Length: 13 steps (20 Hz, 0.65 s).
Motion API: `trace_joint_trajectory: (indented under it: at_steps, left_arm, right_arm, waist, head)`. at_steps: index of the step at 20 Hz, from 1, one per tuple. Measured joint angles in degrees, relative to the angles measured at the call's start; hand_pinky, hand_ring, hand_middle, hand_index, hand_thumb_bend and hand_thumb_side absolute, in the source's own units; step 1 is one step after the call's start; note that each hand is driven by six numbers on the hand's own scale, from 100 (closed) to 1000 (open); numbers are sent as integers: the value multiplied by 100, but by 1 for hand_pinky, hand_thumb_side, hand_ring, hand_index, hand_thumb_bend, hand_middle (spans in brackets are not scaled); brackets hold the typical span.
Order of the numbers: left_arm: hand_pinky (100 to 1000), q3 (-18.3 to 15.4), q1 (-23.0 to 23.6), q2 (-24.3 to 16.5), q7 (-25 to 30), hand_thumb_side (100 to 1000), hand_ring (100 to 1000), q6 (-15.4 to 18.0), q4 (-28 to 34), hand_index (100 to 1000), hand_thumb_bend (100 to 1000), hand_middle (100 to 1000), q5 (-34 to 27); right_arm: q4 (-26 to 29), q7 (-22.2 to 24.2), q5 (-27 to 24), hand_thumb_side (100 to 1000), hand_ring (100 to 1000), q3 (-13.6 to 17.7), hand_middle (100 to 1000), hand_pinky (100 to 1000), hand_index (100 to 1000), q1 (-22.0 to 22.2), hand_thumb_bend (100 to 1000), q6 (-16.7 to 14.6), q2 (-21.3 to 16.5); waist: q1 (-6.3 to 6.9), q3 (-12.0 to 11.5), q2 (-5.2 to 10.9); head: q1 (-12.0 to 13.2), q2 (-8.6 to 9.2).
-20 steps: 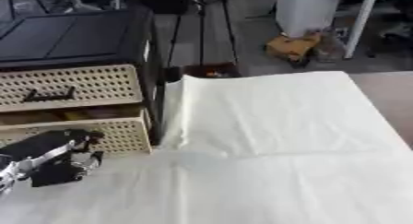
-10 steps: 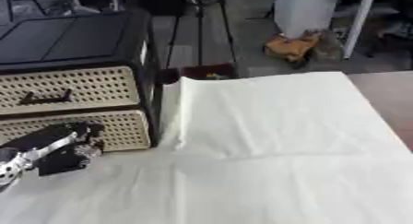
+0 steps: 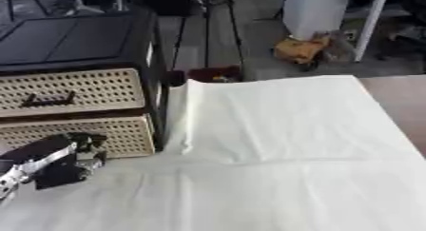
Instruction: Pick up objects from table and place into drawer.
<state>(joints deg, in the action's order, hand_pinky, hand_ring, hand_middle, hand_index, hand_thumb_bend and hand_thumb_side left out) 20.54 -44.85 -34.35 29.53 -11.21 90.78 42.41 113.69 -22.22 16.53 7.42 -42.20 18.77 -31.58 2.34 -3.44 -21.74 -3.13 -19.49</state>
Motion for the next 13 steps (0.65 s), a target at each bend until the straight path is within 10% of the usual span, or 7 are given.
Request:
trace_joint_trajectory:
  at_steps: [8, 13]
  left_arm:
    - [474, -123, 203, -216, 327, 1000, 772, 32, 1049, 1000, 100, 985, 600]
    - [215, -412, 310, -267, 356, 1000, 564, -93, 1944, 956, 100, 778, 475]
  right_arm:
    - [0, -10, 0, 868, 495, 5, 446, 421, 621, 39, 100, 8, 7]
    - [0, -39, 0, 868, 498, 38, 447, 422, 621, 56, 100, 15, 7]
  waist:
    - [-39, -9, 47]
    - [-67, -62, 60]
  head:
    - [-8, 0]
    - [-30, -1]
